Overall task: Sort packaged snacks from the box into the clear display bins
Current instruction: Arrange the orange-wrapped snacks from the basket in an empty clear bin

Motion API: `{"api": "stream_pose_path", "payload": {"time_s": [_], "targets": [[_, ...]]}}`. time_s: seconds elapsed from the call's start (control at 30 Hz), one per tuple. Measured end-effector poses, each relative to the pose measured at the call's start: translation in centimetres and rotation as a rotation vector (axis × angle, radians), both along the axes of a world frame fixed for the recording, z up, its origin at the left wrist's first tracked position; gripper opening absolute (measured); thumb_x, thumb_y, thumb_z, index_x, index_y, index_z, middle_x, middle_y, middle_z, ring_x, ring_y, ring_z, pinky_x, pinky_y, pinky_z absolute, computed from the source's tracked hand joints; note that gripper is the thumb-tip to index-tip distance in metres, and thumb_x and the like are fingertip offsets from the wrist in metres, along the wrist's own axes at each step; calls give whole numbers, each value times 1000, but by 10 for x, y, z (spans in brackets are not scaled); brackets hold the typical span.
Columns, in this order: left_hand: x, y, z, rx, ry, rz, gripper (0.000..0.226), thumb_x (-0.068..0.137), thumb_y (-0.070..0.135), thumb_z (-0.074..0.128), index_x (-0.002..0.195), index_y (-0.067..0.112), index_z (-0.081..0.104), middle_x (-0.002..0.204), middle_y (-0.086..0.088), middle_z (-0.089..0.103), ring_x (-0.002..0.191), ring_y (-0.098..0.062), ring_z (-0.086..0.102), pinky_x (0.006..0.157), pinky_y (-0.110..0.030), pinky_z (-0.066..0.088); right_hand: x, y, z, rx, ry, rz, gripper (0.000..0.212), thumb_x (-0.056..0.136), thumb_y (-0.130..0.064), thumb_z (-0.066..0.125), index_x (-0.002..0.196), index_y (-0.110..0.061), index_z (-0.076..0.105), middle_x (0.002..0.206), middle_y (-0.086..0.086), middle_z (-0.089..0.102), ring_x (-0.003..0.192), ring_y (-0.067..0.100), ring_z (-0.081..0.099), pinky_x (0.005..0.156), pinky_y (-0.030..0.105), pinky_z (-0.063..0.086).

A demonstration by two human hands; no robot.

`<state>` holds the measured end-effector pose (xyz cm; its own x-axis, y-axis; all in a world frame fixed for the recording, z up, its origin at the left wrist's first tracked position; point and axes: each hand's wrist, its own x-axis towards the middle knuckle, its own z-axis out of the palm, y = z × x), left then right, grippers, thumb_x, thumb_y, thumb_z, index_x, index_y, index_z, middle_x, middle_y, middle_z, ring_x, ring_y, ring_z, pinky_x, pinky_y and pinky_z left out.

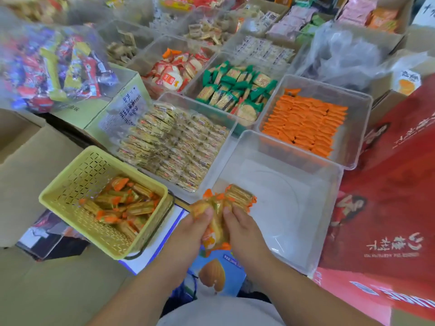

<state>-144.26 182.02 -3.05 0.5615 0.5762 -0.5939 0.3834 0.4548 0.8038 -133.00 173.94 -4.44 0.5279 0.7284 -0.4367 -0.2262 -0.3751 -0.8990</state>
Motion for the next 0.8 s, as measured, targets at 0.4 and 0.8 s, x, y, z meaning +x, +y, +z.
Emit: {"api": "stream_pose_path", "payload": {"time_s": [0.4,0.8], "targets": [[35,-11,-3,-100,110,32,57,90,70,34,98,40,82,110,-4,79,104,-20,76,94,-42,55,26,-19,-17,85,215,128,38,90,-31,76,122,-34,56,100,-19,72,92,3,72,69,18,56],[37,38,-49,685,568,-503,90,91,54,69,161,18,25,158,-6,36,145,-25,35,108,-34,35,106,1,-88,-260,-144,-191,64,74,-40,80,122,-34,38,108,-8,62,93,17,68,83,48,59]]}}
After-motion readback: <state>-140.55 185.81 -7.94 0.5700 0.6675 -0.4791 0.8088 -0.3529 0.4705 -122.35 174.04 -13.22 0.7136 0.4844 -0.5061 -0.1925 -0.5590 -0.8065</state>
